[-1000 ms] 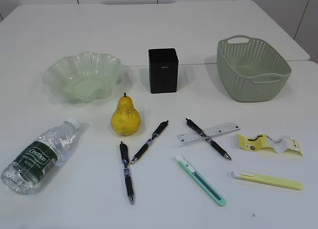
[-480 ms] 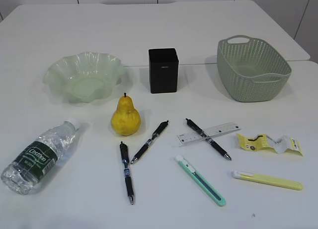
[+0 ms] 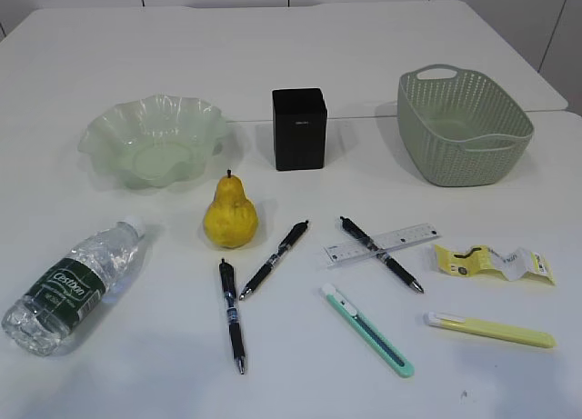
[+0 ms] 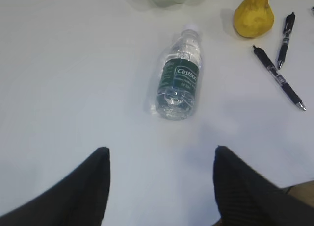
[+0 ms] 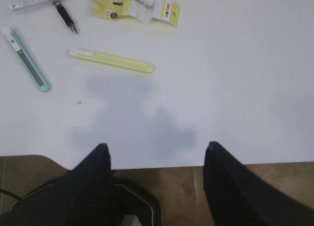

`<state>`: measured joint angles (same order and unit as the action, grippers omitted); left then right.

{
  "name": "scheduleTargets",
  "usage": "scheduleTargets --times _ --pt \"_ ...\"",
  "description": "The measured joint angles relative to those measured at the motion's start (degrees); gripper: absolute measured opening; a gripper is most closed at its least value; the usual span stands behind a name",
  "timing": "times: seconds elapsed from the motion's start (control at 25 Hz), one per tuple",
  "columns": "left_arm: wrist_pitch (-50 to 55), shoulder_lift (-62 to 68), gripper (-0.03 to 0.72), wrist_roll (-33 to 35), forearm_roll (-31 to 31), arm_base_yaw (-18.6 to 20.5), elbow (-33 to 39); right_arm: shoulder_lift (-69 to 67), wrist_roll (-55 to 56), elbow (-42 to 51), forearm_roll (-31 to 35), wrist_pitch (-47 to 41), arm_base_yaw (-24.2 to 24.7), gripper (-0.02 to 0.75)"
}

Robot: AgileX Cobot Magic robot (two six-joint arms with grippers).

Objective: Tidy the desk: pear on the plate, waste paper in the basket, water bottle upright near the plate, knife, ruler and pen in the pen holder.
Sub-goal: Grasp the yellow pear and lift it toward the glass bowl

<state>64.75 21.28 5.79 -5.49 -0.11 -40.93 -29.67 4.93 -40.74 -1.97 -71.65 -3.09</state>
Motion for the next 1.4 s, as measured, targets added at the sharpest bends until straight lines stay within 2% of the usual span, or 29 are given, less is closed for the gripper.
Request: scheduleTargets --times 0.28,0.64,1.4 --pt "0.3 7.8 0.463 0.0 0.0 -0.3 -7.5 -13.3 0.4 -7.5 0.0 -0.2 0.0 0.473" --pt "2.6 18.5 0.460 0.0 0.0 -3.3 -13.1 -28.4 0.4 -14.4 0.0 0.0 0.0 0.472" --pt "5.0 44.7 0.470 0.5 -0.4 -11.4 -29.1 -32.5 0.4 -14.6 -2.6 0.1 0.0 0.472"
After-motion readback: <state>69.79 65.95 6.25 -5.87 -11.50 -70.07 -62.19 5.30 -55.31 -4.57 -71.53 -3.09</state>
